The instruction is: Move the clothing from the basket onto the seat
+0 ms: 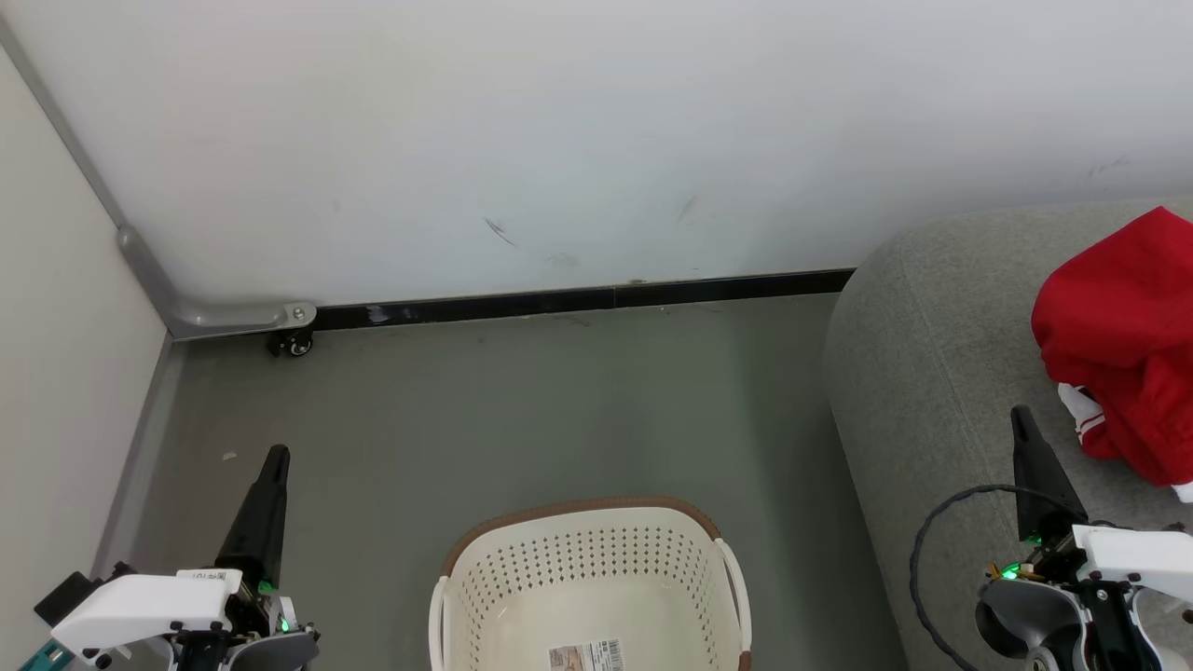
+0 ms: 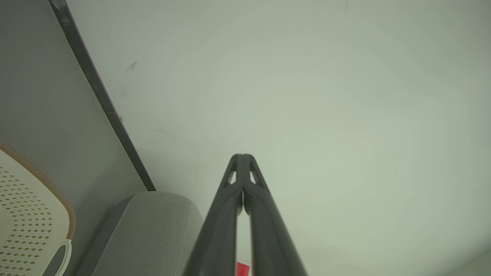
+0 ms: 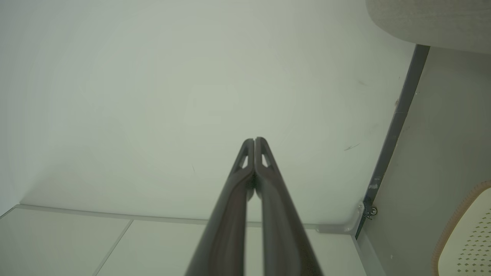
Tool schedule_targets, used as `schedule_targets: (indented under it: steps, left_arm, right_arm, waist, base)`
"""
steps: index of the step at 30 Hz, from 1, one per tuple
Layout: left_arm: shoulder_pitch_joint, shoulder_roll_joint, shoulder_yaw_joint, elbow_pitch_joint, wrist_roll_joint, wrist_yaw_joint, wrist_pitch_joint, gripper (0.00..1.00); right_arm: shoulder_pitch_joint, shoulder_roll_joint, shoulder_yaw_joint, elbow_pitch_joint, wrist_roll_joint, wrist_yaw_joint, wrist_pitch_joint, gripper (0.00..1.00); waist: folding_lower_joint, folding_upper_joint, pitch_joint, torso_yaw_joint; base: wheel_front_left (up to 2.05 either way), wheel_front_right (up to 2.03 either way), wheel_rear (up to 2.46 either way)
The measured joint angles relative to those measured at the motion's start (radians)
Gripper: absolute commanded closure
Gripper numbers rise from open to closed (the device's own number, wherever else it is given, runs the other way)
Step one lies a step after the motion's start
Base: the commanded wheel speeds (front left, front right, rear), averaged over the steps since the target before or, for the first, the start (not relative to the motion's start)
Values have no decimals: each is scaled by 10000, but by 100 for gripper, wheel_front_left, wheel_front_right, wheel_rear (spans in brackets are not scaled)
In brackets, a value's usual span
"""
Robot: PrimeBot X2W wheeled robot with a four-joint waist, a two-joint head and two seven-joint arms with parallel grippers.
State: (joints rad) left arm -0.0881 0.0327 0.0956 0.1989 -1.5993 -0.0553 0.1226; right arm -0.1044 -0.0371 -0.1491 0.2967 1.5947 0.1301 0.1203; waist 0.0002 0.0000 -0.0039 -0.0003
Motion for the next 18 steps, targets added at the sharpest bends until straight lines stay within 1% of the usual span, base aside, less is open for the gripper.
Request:
schedule_targets:
  steps: [18]
  left_arm:
    - [5,0,-17,-59,0,36,-12,100]
  right_arm:
    - [1,0,8,-4,0,0,-2,100]
  waist:
    - [0,0,2,-1]
  base:
    - [0,0,0]
